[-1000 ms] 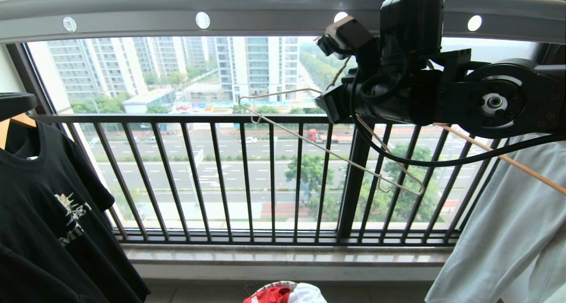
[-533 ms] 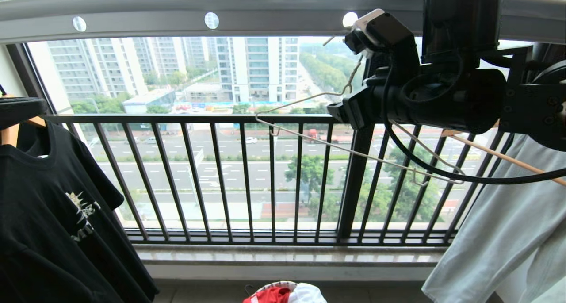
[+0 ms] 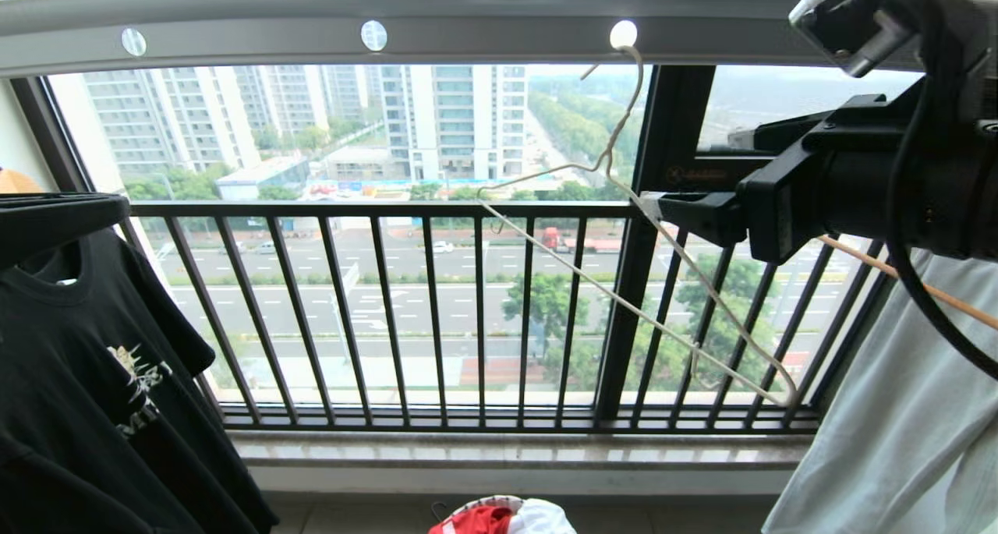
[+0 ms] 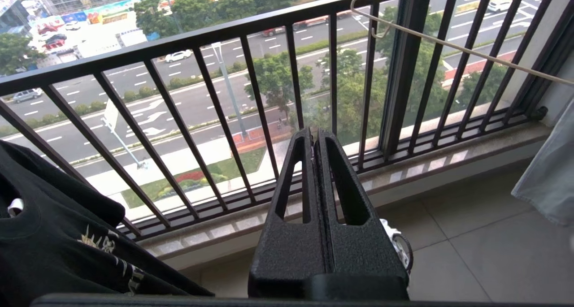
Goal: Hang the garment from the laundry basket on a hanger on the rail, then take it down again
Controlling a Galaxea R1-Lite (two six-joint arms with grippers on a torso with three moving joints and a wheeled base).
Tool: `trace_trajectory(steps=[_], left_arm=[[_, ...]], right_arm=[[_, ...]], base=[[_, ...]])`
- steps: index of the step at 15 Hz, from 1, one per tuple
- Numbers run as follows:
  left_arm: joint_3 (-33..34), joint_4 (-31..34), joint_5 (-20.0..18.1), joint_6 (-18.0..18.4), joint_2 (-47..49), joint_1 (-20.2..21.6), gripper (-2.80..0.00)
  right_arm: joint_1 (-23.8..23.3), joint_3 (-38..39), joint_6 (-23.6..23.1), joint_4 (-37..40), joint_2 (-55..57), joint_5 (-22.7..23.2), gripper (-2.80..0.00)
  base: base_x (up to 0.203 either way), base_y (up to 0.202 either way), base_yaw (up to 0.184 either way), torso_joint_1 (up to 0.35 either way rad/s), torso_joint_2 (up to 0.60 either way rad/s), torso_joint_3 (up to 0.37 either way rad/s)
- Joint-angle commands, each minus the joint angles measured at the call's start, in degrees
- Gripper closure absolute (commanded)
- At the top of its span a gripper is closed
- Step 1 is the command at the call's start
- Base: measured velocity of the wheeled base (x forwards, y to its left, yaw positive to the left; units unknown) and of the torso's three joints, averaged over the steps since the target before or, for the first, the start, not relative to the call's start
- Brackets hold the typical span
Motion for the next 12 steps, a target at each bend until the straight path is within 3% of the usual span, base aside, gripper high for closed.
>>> trace_trajectory(steps=[1, 6, 10, 12], left_arm=[[0.5, 0.2, 0.1, 0.0, -0.2, -1.3, 0.0], [0.5, 0.4, 0.2, 0.5, -4.8, -4.4, 0.0], [2.0, 0.5, 0.7, 2.8, -10.7, -4.5, 0.0], [0.9, 0.4, 0.8, 3.6, -11.7, 1.0, 0.0]], right_arm=[[0.0, 4.6, -0.2, 0.1, -9.8, 1.1, 0.0], [-0.5, 11.6, -0.2, -0.1, -19.1, -0.3, 0.0], [-9.7, 17.3, -0.2, 0.1, -31.6, -0.9, 0.0], [-11.5, 21.9, 0.1, 0.3, -40.7, -2.3, 0.0]], base=[[0.0, 0.0, 0.0, 0.0, 0.0, 0.0], [0.0, 0.0, 0.0, 0.0, 0.0, 0.0], [0.0, 0.0, 0.0, 0.0, 0.0, 0.0], [0.0, 0.0, 0.0, 0.0, 0.0, 0.0]])
